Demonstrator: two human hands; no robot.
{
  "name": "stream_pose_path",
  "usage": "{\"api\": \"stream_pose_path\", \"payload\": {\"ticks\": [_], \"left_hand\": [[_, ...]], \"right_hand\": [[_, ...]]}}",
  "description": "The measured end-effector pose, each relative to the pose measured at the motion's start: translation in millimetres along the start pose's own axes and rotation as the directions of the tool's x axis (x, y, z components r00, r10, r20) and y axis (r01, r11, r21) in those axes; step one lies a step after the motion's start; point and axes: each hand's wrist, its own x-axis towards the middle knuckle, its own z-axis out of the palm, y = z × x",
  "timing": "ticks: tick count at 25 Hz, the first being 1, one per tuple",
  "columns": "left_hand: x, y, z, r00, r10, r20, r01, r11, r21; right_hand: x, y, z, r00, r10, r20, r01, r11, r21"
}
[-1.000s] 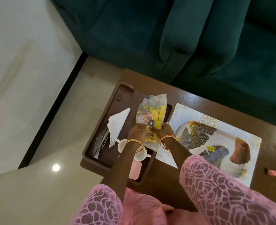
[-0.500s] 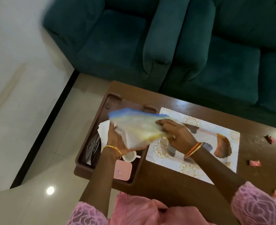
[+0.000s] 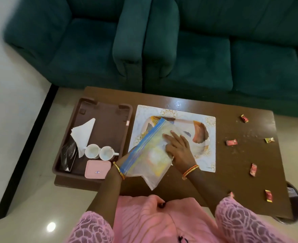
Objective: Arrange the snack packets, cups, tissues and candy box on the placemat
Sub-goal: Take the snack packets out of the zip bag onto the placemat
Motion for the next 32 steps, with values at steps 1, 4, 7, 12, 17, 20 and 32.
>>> {"api": "stream_pose_path", "payload": {"ticks": [1, 4, 7, 12, 17, 20, 32], "left_hand": [[-13.6, 2.0, 9.6, 0.991, 0.052, 0.121, -0.05, 0.998, -0.023], [-34.2, 5.3, 50.3, 0.828, 0.264, 0.495, -0.336, 0.94, 0.06], [-54.7, -8.7, 72.5, 0.848, 0.371, 0.378, -0.386, 0.922, -0.038], [-87.9, -29.5, 113.0, 0.798, 0.528, 0.289, -0.552, 0.834, 0.0], [-100.0, -45.4, 131.5, 0.8, 0.55, 0.239, -0.571, 0.821, 0.022], [-95.0, -53.3, 138.2, 0.836, 0.478, 0.269, -0.514, 0.853, 0.085], [-95.9, -64.4, 132.5, 0.843, -0.154, 0.516, -0.017, 0.95, 0.311]], "right_hand": [[-8.7, 8.8, -5.2, 0.991, 0.123, 0.058, -0.123, 0.992, -0.007], [-25.3, 24.6, -28.3, 0.878, 0.416, 0.237, -0.474, 0.824, 0.31], [-26.5, 26.7, -45.5, 0.769, 0.599, 0.224, -0.552, 0.444, 0.706], [-22.8, 9.3, -34.8, 0.71, 0.656, 0.257, -0.688, 0.569, 0.45], [-38.9, 41.4, -33.4, 0.722, 0.657, 0.216, -0.661, 0.563, 0.497], [-48.3, 61.1, -35.3, 0.64, 0.674, 0.369, -0.689, 0.291, 0.664], [-59.2, 89.3, -35.8, 0.512, 0.598, 0.616, -0.667, -0.176, 0.724]]}}
